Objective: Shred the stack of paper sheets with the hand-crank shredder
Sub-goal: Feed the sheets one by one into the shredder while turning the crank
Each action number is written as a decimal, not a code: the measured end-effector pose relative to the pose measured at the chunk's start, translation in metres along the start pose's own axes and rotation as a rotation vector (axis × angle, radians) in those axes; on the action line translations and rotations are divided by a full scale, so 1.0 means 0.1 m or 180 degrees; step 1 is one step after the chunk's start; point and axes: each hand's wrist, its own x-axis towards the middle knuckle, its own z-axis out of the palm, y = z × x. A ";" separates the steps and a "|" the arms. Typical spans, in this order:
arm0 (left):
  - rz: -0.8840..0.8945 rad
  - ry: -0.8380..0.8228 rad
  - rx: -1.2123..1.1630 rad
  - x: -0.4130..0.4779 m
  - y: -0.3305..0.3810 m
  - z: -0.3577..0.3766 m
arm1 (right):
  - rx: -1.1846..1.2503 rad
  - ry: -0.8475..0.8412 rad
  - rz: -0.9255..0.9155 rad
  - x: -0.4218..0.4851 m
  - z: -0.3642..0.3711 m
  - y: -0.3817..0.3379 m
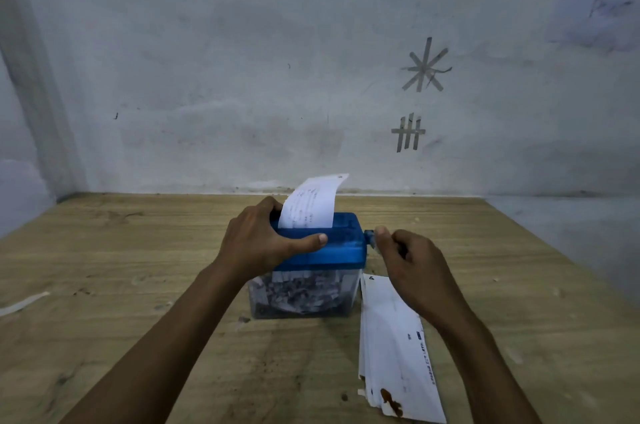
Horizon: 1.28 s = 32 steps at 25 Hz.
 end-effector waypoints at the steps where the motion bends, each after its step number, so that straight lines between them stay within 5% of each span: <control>1: 0.0017 -0.0037 0.0016 0.00 0.00 0.00 | 0.0070 0.0185 -0.0127 0.04 -0.01 -0.02; 7: 0.0102 -0.0281 -0.0353 0.02 -0.02 -0.03 | 0.0051 0.0474 -0.0465 0.73 0.02 -0.14; 17: 0.0183 -0.0182 -0.0438 0.01 -0.05 -0.02 | 0.0996 -0.0690 0.1783 1.11 0.48 0.25; 20: 0.0244 -0.0093 -0.0562 -0.02 -0.02 0.00 | 0.1443 -0.0948 0.2023 0.82 0.64 0.52; 25: 0.0175 0.0088 -0.0336 -0.06 0.02 0.06 | 0.1248 -0.0241 0.1441 0.22 0.55 0.43; 28: 0.0154 0.0108 -0.0195 -0.03 0.00 0.03 | 0.0567 -0.0344 0.0667 -0.13 0.21 0.25; 32: 0.0324 -0.0068 -0.0213 -0.01 -0.04 -0.01 | -0.0219 0.0377 0.0098 0.09 -0.05 -0.16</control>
